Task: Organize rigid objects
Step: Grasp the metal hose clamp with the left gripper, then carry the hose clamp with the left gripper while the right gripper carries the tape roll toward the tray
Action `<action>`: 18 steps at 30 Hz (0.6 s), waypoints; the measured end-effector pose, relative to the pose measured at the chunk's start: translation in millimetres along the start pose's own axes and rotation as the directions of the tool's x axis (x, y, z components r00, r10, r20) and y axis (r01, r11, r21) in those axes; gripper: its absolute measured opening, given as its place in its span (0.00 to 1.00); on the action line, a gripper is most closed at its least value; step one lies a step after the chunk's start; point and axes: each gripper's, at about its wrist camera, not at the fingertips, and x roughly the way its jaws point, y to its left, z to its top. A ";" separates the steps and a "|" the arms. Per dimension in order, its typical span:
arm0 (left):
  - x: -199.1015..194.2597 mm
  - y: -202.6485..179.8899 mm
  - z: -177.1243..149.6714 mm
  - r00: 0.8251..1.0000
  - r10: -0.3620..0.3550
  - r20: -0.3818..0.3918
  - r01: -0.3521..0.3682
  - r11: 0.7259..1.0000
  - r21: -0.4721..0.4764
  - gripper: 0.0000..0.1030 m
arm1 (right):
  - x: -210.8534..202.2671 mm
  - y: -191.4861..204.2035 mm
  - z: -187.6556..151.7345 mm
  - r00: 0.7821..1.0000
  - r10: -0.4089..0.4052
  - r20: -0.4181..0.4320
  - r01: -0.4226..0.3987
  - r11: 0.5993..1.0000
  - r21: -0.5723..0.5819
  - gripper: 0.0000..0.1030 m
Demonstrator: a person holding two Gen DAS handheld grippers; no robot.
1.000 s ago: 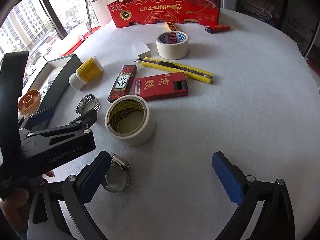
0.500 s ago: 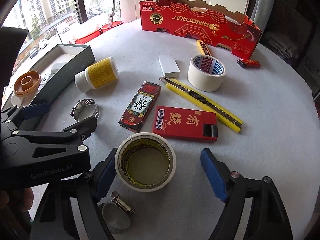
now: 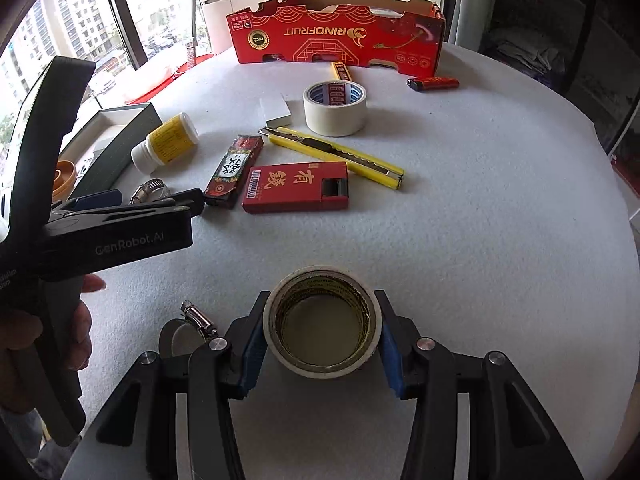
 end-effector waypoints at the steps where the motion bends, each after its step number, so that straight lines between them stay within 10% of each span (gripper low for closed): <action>1: -1.3 0.2 -0.1 1.000 -0.003 -0.014 0.003 1.000 0.000 0.98 | -0.8 -0.3 -0.2 1.000 0.001 -0.007 -0.001 1.000 0.011 0.49; 5: -17.9 -6.2 -8.5 0.999 -0.030 0.011 0.029 0.998 0.056 0.42 | -11.3 -5.5 -4.0 1.000 0.024 -0.017 -0.023 0.998 0.064 0.49; 18: -91.0 -0.2 -73.8 0.992 -0.107 0.073 0.103 0.993 0.061 0.42 | -62.0 0.2 -29.6 0.999 0.032 0.021 -0.034 0.992 0.120 0.49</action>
